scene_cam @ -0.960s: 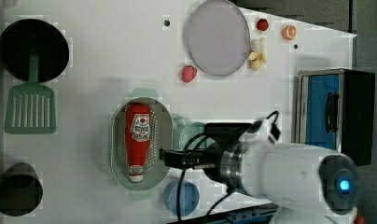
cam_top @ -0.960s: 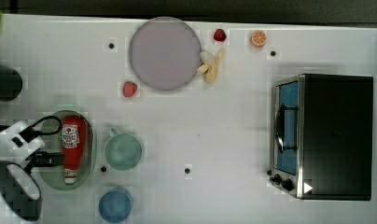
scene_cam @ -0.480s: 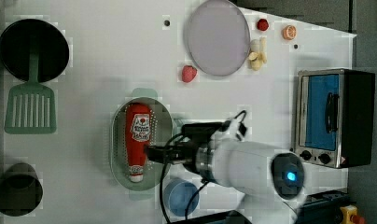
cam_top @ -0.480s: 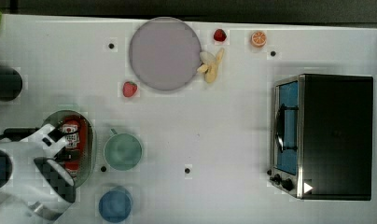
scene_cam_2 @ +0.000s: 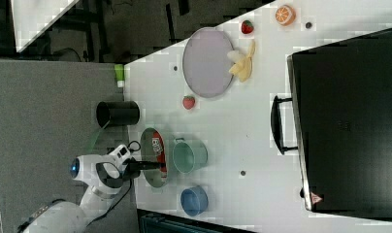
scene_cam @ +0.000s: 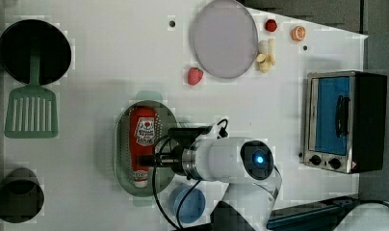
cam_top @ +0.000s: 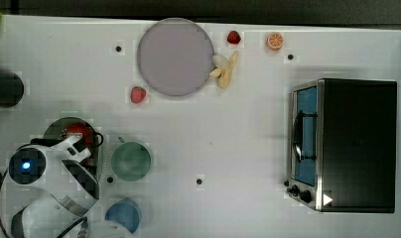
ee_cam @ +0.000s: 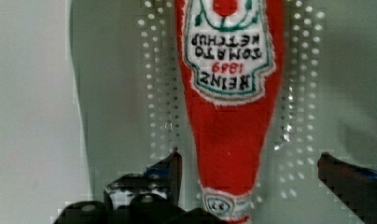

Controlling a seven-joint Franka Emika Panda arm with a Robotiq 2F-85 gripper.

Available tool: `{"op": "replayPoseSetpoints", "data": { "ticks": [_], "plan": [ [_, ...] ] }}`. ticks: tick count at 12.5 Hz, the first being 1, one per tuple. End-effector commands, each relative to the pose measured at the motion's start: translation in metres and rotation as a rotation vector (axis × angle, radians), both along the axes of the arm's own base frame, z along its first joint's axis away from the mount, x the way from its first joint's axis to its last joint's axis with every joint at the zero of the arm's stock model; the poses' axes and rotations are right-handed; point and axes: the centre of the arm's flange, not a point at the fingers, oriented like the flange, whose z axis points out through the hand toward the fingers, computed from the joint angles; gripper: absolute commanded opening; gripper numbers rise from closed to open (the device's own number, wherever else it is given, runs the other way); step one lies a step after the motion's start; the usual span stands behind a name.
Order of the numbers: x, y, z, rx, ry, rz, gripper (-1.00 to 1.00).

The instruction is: Pick ketchup from strainer and place it on the table

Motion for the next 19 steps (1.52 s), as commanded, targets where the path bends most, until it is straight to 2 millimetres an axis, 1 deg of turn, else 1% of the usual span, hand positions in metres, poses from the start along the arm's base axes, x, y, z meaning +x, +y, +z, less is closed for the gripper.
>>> {"op": "replayPoseSetpoints", "data": {
  "ticks": [1, 3, 4, 7, 8, 10, 12, 13, 15, 17, 19],
  "plan": [
    [0.013, 0.004, 0.004, 0.018, -0.062, -0.047, 1.0],
    [0.018, 0.004, -0.01, 0.014, -0.061, -0.033, 1.0],
    [0.021, 0.004, -0.017, 0.01, -0.056, -0.034, 0.91],
    [0.028, 0.015, -0.035, 0.027, -0.05, -0.034, 0.18],
    [0.03, 0.018, -0.034, 0.033, -0.054, -0.035, 0.13],
    [0.033, 0.021, -0.023, 0.03, -0.069, -0.029, 0.13],
    [0.03, 0.022, -0.003, -0.005, -0.08, -0.008, 0.13],
    [0.03, 0.022, 0.011, -0.031, -0.088, 0.0, 0.13],
    [0.033, 0.019, 0.053, -0.06, -0.11, -0.028, 0.13],
    [0.039, 0.015, 0.102, -0.048, -0.14, -0.096, 0.13],
    [0.05, 0.003, 0.146, -0.045, -0.178, -0.141, 0.13]
  ]
}}
